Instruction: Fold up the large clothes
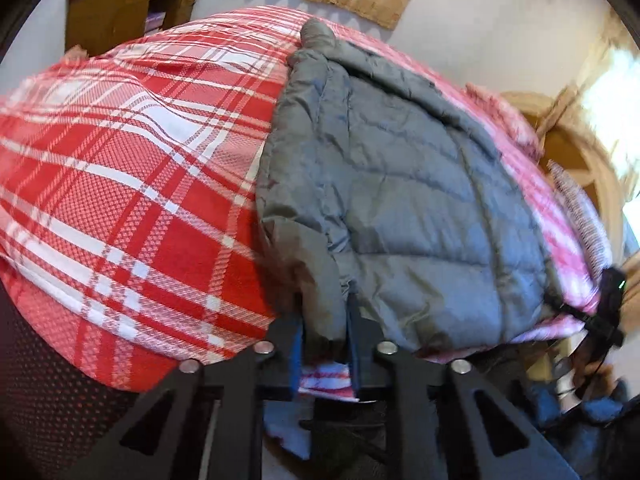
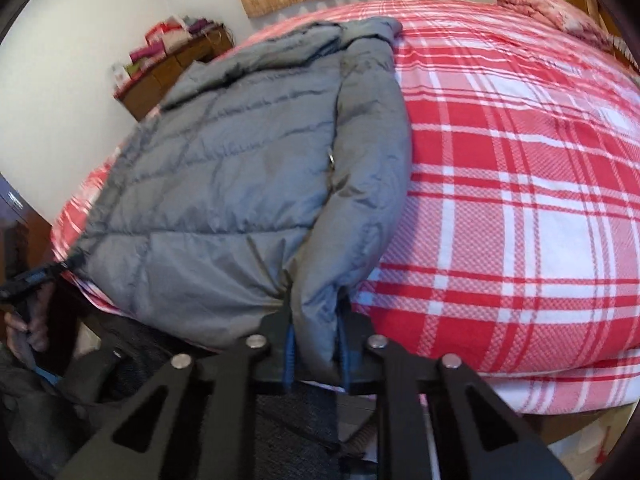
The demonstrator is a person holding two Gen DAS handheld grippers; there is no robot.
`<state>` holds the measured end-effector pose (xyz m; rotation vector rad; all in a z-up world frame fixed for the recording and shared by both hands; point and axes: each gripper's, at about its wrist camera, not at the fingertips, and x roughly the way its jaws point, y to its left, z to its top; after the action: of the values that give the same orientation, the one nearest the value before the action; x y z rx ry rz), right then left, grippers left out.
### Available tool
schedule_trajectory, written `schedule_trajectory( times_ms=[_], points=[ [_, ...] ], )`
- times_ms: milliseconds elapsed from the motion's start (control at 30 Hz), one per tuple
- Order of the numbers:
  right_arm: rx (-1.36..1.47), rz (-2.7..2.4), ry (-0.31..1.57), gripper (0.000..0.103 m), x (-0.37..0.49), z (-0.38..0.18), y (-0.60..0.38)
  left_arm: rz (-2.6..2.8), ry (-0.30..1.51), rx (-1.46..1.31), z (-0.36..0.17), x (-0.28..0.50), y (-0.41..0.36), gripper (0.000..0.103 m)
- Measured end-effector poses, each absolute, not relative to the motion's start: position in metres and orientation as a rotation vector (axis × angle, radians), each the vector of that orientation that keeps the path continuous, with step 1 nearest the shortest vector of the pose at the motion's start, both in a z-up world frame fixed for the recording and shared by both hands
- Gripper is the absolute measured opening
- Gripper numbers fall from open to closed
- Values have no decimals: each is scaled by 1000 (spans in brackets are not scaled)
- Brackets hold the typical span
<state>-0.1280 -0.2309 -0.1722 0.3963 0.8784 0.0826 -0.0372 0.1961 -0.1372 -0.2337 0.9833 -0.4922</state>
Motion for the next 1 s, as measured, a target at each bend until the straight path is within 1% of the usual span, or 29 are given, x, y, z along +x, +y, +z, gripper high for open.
schedule_trajectory(
  times_ms=[100, 333, 467, 567, 733, 833, 1000],
  points=[
    [460, 137, 788, 16, -136, -151, -237, -541, 918, -288, -118, -42, 199, 12],
    [472, 196, 579, 16, -156, -87, -238, -682, 693, -449, -54, -62, 213, 12],
    [453, 228, 486, 16, -171, -50, -238, -716, 588, -439, -15, -77, 215, 12],
    [436, 233, 444, 16, -182, -28, -239, -721, 547, -425, 9, -86, 220, 12],
    [445, 251, 306, 16, -200, 14, -246, -701, 465, -391, 53, -100, 229, 12],
    [425, 241, 236, 16, -188, 35, -250, -657, 450, -412, 70, -84, 232, 12],
    [448, 210, 247, 16, -115, 48, -269, -547, 551, -475, 74, 1, 222, 12]
  ],
)
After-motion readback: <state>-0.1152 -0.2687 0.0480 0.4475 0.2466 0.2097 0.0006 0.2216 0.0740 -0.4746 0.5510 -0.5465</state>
